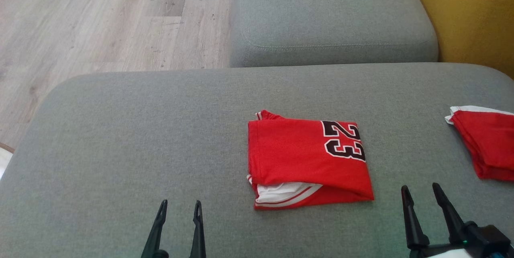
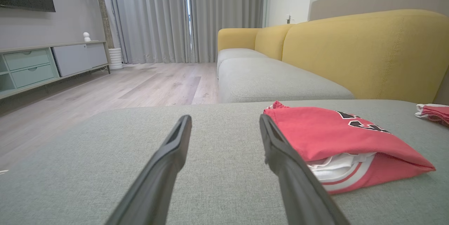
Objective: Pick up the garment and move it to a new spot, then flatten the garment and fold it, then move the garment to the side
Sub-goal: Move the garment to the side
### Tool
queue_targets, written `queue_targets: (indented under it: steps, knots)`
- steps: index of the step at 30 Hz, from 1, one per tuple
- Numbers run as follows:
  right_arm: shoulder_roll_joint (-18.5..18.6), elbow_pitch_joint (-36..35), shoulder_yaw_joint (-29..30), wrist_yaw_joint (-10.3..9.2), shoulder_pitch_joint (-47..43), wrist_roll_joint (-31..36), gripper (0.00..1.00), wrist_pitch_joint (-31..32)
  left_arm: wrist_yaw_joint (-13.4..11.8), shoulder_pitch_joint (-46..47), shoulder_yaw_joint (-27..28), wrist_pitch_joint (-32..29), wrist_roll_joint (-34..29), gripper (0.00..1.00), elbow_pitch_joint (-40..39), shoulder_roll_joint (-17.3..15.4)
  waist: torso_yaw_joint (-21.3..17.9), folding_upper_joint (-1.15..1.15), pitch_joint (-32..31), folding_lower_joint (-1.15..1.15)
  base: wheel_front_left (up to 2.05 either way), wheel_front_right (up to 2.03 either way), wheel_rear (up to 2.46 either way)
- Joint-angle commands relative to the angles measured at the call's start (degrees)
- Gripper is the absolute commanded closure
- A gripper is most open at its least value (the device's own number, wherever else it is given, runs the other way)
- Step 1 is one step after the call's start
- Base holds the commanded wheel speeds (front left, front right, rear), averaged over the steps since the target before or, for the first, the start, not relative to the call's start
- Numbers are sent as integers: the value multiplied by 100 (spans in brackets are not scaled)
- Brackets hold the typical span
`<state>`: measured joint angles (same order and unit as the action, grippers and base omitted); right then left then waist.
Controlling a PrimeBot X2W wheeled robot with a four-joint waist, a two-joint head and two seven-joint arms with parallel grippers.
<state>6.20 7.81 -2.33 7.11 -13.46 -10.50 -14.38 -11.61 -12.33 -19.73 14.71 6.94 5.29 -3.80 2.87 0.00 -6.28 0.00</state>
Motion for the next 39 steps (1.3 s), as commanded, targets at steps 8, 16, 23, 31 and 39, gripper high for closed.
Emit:
queue_targets:
  steps: [8, 16, 23, 31, 39]
  knots:
    - [59, -162, -136, 37, 182, 43, 0, -62, -19, 194, 244, 29, -86, 0, -161, 91, -20, 0, -4, 0, 0, 0, 0]
    - [61, -168, -134, 37, 173, 50, 0, -62, -37, 185, 224, 29, -77, 0, -156, 91, -34, 0, -18, 0, 0, 0, 0]
    - [87, -176, -147, 37, 181, 47, 0, -62, -40, 190, 192, 29, -73, 0, -153, 91, -16, 0, 20, 0, 0, 0, 0]
    - [151, -164, -205, 37, 254, 38, 0, -62, -77, 227, 113, 29, -40, 0, -188, 91, 20, 0, 207, 0, 0, 0, 0]
    - [154, 18, -317, 37, 594, 56, 0, -62, -100, 338, 5, 29, -65, 0, -205, 92, 136, 0, 475, 0, 0, 0, 0]
